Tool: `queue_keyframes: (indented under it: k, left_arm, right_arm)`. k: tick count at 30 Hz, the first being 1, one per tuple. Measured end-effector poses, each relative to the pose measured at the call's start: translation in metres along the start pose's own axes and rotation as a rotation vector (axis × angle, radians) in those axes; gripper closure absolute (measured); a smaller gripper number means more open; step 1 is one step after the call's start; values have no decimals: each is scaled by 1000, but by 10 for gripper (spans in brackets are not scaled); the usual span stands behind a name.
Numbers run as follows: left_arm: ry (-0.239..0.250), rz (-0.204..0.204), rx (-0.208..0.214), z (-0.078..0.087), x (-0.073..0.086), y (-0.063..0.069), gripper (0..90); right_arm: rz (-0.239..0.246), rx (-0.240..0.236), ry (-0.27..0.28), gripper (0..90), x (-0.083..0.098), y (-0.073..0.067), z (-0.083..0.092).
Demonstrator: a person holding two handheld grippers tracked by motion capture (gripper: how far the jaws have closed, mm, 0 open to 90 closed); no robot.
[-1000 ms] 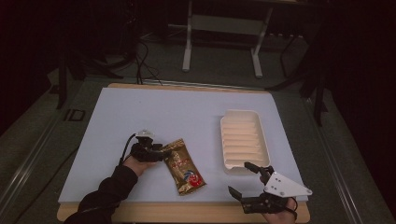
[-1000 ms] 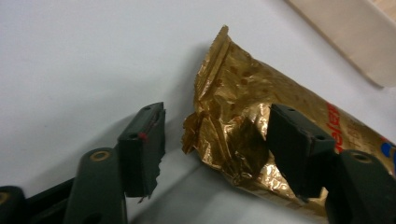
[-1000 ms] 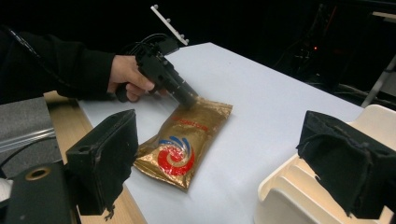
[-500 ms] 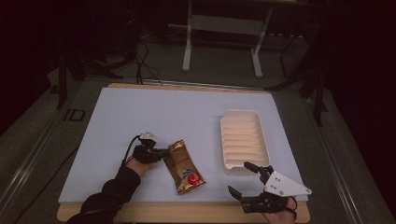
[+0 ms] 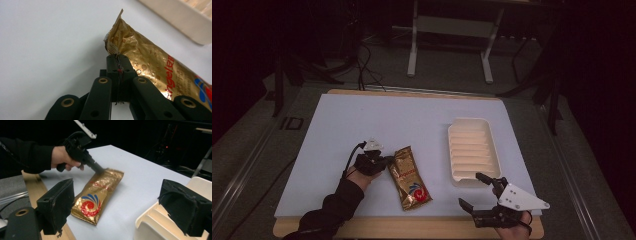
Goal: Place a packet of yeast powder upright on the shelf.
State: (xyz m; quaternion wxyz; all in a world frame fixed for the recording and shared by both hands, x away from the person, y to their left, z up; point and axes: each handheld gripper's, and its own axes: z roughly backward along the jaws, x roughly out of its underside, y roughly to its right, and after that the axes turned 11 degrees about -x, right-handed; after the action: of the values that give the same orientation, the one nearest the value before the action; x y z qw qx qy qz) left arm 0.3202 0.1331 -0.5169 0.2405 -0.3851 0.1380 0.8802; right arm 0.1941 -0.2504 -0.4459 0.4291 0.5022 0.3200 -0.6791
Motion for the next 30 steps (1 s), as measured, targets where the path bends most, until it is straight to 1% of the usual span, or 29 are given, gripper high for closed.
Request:
queue_keyframes:
  k: [1, 3, 4, 5, 6, 7, 8, 9, 10, 14, 15, 17, 19, 22, 23, 26, 30]
  left_arm:
    - [13, -14, 3, 3, -2, 1, 898]
    - [25, -13, 2, 7, -4, 2, 898]
    - [42, -19, 6, 12, -6, 3, 898]
    - [42, -19, 6, 12, -6, 3, 898]
    - [50, -26, 4, 14, -7, 4, 898]
    - [65, -27, 10, 16, -8, 6, 898]
    - [69, -34, 11, 19, -9, 7, 898]
    - [74, -41, 8, 20, -10, 8, 898]
    - [84, -46, 6, 22, -11, 9, 899]
    - [103, -66, 14, 31, -15, 14, 899]
    - [107, -69, 16, 33, -16, 15, 899]
    - [121, -79, 19, 38, -17, 19, 899]
    - [129, -86, 20, 39, -18, 20, 899]
    - [143, -98, 26, 44, -21, 24, 899]
    - [144, -108, 28, 46, -22, 26, 899]
    - [156, -111, 43, 49, -24, 29, 899]
    - [170, -122, 58, 54, -26, 33, 899]
  right_arm:
    - [0, -4, 5, 125, 0, 0, 0]
    - [0, -1, 16, 125, -1, 0, 1]
    - [2, 2, 16, 125, -1, 0, 1]
    - [13, 12, 9, 125, -1, 0, 1]
    - [13, 12, 9, 125, -1, 0, 1]
    - [20, 18, 7, 124, -1, 0, 1]
    - [22, 8, 6, 123, -1, 0, 1]
    - [27, 10, 5, 125, -1, 0, 1]
    - [52, 33, -3, 134, -2, 0, 0]
    - [76, 45, 10, 137, -2, 1, 1]
    - [76, 45, 10, 137, -2, 1, 1]
    - [63, 24, 17, 137, -2, 3, 1]
    - [58, 20, 13, 137, -2, 4, 2]
    - [56, 25, 3, 137, -3, 5, 2]
    - [49, 29, 0, 137, -4, 5, 3]
    - [31, 45, -16, 139, -5, 6, 4]
    - [30, 48, -9, 138, -7, 6, 5]
